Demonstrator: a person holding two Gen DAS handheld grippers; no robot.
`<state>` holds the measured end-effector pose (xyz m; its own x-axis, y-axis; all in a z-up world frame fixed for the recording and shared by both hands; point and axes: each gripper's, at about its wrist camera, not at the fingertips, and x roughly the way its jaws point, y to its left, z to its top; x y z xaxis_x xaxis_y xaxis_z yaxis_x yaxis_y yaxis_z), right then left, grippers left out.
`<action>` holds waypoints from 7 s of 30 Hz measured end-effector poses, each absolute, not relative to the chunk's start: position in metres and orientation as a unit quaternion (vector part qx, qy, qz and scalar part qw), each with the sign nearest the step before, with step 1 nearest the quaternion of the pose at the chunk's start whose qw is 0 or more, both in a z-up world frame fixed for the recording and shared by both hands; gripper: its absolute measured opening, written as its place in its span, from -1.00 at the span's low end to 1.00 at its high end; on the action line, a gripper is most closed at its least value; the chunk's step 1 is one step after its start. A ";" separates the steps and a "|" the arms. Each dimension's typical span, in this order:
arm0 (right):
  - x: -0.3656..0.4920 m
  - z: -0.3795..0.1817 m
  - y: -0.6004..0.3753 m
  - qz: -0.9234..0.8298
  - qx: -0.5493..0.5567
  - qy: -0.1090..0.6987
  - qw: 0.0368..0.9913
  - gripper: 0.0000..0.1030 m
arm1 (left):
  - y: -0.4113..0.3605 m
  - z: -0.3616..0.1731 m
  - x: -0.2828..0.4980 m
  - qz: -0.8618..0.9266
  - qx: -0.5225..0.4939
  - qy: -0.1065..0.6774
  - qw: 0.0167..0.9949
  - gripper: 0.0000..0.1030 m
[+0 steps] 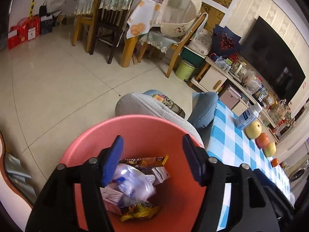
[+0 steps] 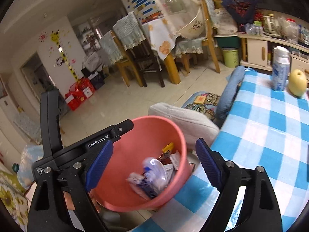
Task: Collect trash
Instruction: 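Carry the Coffeemix stick and clear pouch to the pink bucket and open both grippers, then return both grippers from the bucket to above the table, then grasp the white MagicDay pouch with the left gripper while the right grasps the red snack bag, then lift both held items and carry them toward the pink bucket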
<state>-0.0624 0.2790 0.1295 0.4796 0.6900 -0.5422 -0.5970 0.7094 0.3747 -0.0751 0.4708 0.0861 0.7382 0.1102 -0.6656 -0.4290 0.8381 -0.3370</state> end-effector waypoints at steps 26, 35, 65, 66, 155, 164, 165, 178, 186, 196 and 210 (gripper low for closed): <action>-0.099 0.141 0.183 0.272 -0.012 0.279 0.921 0.77 | 0.394 0.107 -0.070 0.104 -0.124 0.284 0.945 0.71; -0.107 0.132 0.147 0.240 -0.042 0.270 0.932 0.77 | 0.362 0.115 -0.073 0.082 -0.084 0.274 0.955 0.74; -0.109 0.105 0.032 0.169 -0.005 0.278 0.946 0.86 | 0.201 0.137 -0.097 0.017 0.134 0.256 0.957 0.89; -0.110 0.105 0.029 0.168 -0.003 0.279 0.946 0.86 | 0.194 0.137 -0.099 0.012 0.143 0.255 0.956 0.89; 0.026 0.020 -0.089 0.071 0.049 0.455 0.887 0.46 | 0.084 0.026 0.055 -0.034 -0.004 0.444 0.895 0.07; 0.022 0.018 -0.077 0.052 -0.010 0.444 0.895 -0.07 | 0.094 0.050 0.033 -0.031 0.012 0.416 0.909 0.06; 0.022 0.018 -0.077 0.053 -0.011 0.444 0.895 -0.10 | 0.095 0.052 0.031 -0.031 0.012 0.414 0.910 0.06; 0.007 0.027 -0.075 0.072 -0.022 0.429 0.900 -0.19 | 0.109 0.077 -0.001 -0.020 0.030 0.384 0.922 0.06; -0.012 0.040 -0.062 0.095 -0.036 0.408 0.907 -0.19 | 0.120 0.079 -0.016 -0.011 0.029 0.378 0.925 0.06; -0.032 0.055 -0.047 0.125 -0.045 0.388 0.912 -0.19 | 0.133 0.073 -0.032 -0.002 0.028 0.372 0.928 0.06; -0.043 0.058 -0.020 0.156 -0.063 0.384 0.908 -0.19 | 0.149 0.058 -0.030 -0.001 0.025 0.376 0.926 0.06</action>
